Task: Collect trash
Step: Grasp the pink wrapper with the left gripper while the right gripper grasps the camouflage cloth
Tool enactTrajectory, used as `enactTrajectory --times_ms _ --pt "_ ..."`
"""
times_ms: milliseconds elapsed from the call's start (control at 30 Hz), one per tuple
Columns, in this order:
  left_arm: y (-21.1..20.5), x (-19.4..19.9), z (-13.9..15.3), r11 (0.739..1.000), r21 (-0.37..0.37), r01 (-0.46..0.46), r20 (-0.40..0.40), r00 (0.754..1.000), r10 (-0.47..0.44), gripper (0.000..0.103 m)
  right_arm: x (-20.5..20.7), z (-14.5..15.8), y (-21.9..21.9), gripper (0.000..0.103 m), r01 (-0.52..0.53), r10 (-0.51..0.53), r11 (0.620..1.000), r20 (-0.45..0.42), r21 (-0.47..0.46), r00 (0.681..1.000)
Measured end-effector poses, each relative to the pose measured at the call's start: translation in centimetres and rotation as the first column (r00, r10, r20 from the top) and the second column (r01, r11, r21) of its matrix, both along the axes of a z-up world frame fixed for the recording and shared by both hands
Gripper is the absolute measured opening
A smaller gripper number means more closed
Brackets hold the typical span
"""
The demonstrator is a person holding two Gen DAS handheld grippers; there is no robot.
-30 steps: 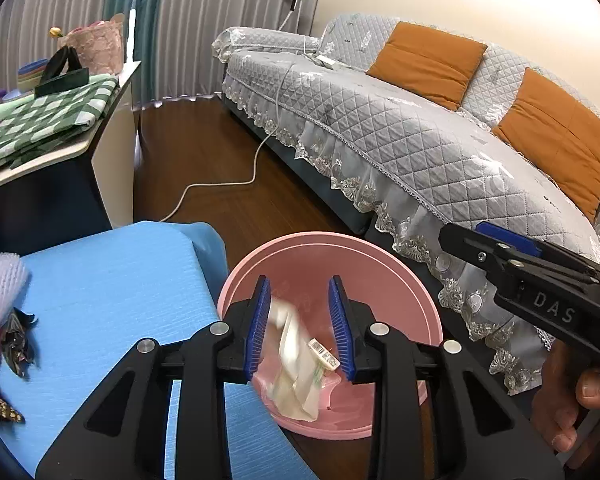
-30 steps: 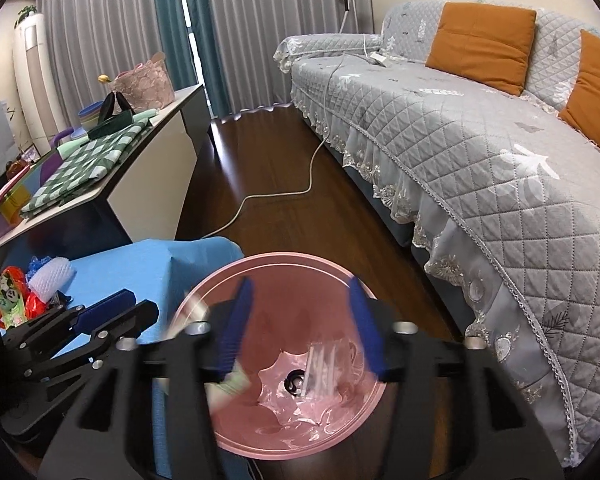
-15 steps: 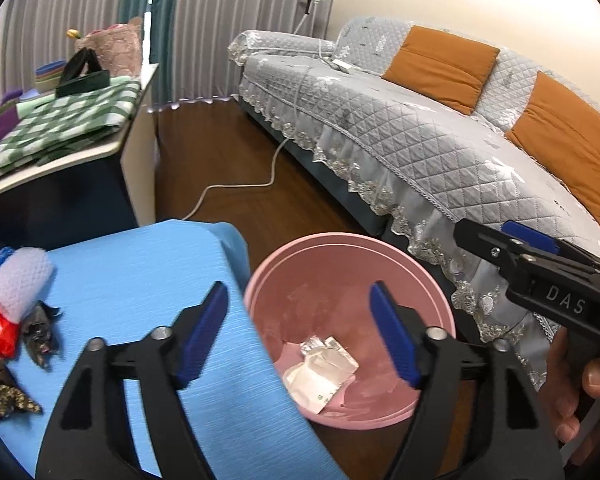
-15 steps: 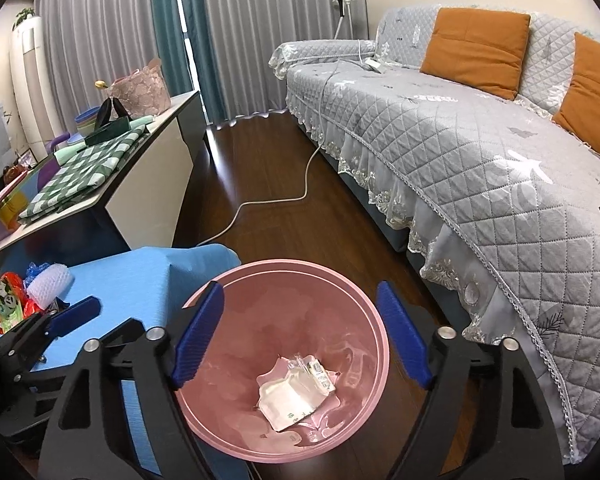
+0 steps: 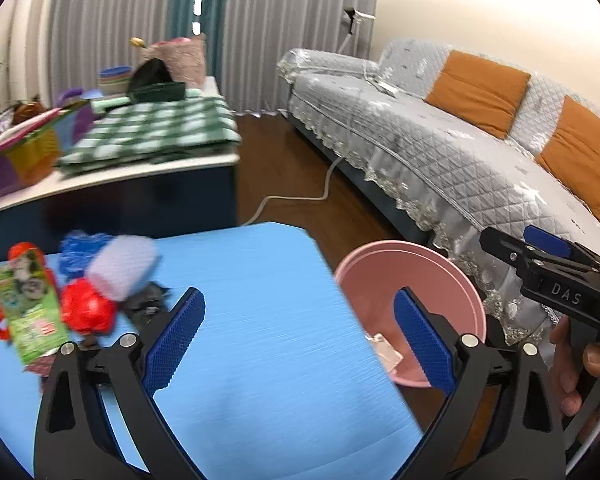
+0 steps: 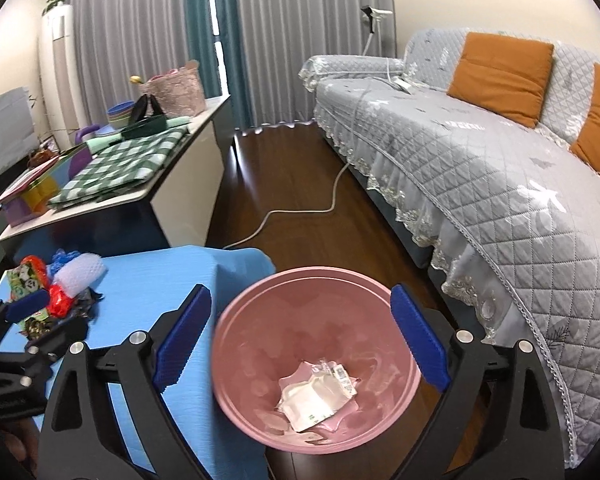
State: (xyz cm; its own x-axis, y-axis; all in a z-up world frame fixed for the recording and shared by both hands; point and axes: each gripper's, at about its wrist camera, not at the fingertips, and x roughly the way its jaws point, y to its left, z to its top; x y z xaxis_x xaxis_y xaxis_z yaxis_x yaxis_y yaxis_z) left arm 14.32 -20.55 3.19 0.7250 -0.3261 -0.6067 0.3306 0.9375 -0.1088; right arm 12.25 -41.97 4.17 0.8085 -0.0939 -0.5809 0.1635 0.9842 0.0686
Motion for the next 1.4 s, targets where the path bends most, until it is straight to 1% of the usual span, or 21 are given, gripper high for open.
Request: enactTrajectory --times_ms 133,233,300,333,400,433,500,633,700,767,800,833,867,900,933,1000,1067,1133,1200,1300,1400 --pt "2.7 -1.2 0.9 0.999 -0.002 -0.039 0.016 0.999 0.039 0.093 -0.5 0.8 2.1 0.090 -0.032 0.032 0.999 0.025 -0.004 0.999" --pt "4.8 -2.2 1.7 0.997 0.007 -0.073 0.040 0.997 0.072 0.092 -0.8 1.3 3.7 0.086 -0.060 0.060 0.998 0.041 -0.006 0.997" --pt "6.4 -2.8 2.3 0.996 0.010 -0.092 0.052 0.994 0.091 0.092 -0.9 1.5 4.8 0.078 -0.081 0.081 0.997 0.049 -0.003 0.995" --pt "7.2 -3.0 2.6 0.995 0.009 -0.101 0.055 0.993 0.100 0.092 -0.9 1.7 5.6 0.076 -0.096 0.096 0.995 0.055 -0.003 0.994" --pt "9.0 -3.4 3.3 0.992 0.018 -0.122 0.064 0.991 0.121 0.092 -1.0 1.9 6.8 0.065 -0.126 0.126 0.992 0.066 0.005 0.990" --pt "9.5 -3.5 3.5 0.992 0.021 -0.128 0.067 0.990 0.126 0.092 -1.0 2.0 7.2 0.063 -0.138 0.137 0.990 0.069 0.011 0.988" --pt "11.3 -3.6 4.1 0.989 0.022 -0.144 0.074 0.987 0.142 0.092 -0.9 2.1 8.5 0.052 -0.175 0.172 0.984 0.075 0.034 0.982" --pt "15.0 -3.6 4.4 0.979 0.014 -0.205 0.086 0.975 0.203 0.087 -0.5 1.8 10.2 0.043 -0.221 0.216 0.973 0.072 0.068 0.974" --pt "16.8 -3.5 3.8 0.969 0.008 -0.247 0.085 0.966 0.246 0.084 -0.1 1.5 11.0 0.040 -0.237 0.232 0.968 0.066 0.083 0.970" --pt "18.3 -3.3 2.7 0.961 -0.013 -0.275 0.059 0.959 0.276 0.074 0.3 1.1 12.0 0.038 -0.255 0.250 0.963 0.058 0.092 0.966" --pt "19.4 -3.3 1.8 0.956 -0.031 -0.291 0.033 0.956 0.291 0.071 0.6 0.8 12.7 0.037 -0.267 0.263 0.960 0.052 0.090 0.963" --pt "19.9 -3.2 1.2 0.954 -0.036 -0.298 0.019 0.954 0.299 0.066 0.8 0.6 13.1 0.036 -0.276 0.273 0.957 0.047 0.086 0.961" --pt "20.5 -3.1 0.6 0.950 -0.040 -0.309 0.003 0.951 0.309 0.057 0.9 0.4 13.6 0.035 -0.283 0.280 0.955 0.044 0.084 0.959" --pt "21.2 -3.0 -0.1 0.944 -0.042 -0.328 -0.016 0.945 0.328 0.054 1.0 0.2 14.0 0.034 -0.292 0.290 0.953 0.041 0.082 0.956" --pt "21.8 -3.0 -0.6 0.936 -0.046 -0.348 -0.030 0.937 0.347 0.047 1.3 -0.1 14.8 0.032 -0.307 0.305 0.948 0.035 0.080 0.952" --pt "23.0 -2.6 -1.4 0.930 -0.059 -0.363 -0.055 0.931 0.360 0.041 1.7 -0.4 15.6 0.031 -0.323 0.322 0.943 0.028 0.077 0.946" --pt "24.0 -2.1 -2.2 0.921 -0.047 -0.387 -0.070 0.921 0.384 0.033 2.2 -1.0 16.6 0.030 -0.343 0.343 0.936 0.019 0.078 0.939" --pt "24.8 -1.8 -2.8 0.913 -0.057 -0.403 -0.091 0.913 0.397 0.033 2.8 -1.4 17.6 0.030 -0.364 0.365 0.927 0.010 0.090 0.931" --pt "24.9 -1.5 -3.3 0.914 -0.068 -0.400 -0.111 0.913 0.392 0.033 3.1 -1.9 18.6 0.029 -0.387 0.389 0.916 0.004 0.103 0.921" --pt "24.7 -1.2 -3.9 0.921 -0.055 -0.386 -0.114 0.919 0.379 0.033 3.3 -2.5 20.5 0.030 -0.437 0.440 0.892 -0.001 0.115 0.898" --pt "25.1 -1.0 -4.0 0.917 -0.052 -0.395 -0.113 0.915 0.387 0.033 3.3 -3.2 22.9 0.030 -0.492 0.496 0.863 -0.007 0.114 0.868"
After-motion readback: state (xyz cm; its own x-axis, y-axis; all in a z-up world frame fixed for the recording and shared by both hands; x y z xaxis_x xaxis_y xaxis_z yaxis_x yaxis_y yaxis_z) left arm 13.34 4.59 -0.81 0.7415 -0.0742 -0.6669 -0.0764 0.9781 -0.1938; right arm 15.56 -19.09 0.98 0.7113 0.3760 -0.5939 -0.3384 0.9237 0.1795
